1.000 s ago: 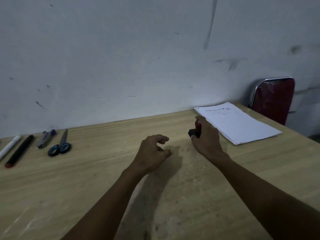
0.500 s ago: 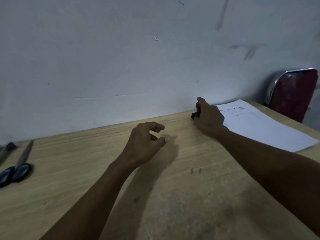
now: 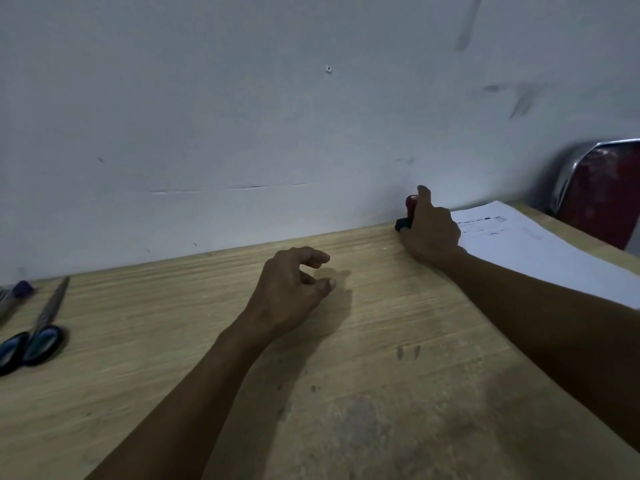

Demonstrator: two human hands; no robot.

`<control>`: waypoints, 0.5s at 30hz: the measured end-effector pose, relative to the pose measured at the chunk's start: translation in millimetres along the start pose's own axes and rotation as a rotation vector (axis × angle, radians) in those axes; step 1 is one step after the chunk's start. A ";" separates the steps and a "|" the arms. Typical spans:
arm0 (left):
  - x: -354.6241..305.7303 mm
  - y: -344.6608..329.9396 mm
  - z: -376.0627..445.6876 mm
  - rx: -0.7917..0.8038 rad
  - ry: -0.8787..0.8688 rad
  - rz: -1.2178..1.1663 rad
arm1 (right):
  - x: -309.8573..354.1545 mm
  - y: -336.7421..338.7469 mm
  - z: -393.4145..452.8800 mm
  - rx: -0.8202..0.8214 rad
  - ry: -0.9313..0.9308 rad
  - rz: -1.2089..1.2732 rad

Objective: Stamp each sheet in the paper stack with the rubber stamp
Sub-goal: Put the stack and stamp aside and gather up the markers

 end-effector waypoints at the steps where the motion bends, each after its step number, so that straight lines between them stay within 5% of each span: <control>1: -1.2 0.3 -0.6 -0.002 0.000 0.001 | 0.2 -0.1 -0.8 0.006 -0.009 0.011; 12: -24.0 25.2 -23.7 -0.076 0.008 -0.023 | 20.6 12.7 -69.7 -0.138 0.071 0.022; 15: -31.9 40.4 -45.3 -0.113 0.037 -0.036 | 36.5 16.2 -115.9 -0.058 0.189 0.098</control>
Point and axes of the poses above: each hand's wrist, its own z-axis towards the middle knuckle, its own y-axis out of the back of the hand, x = y × z, the point moved 2 cm from there along z, towards the middle knuckle, and after that the axes turned 11 degrees about -y, right-handed, at the moved point
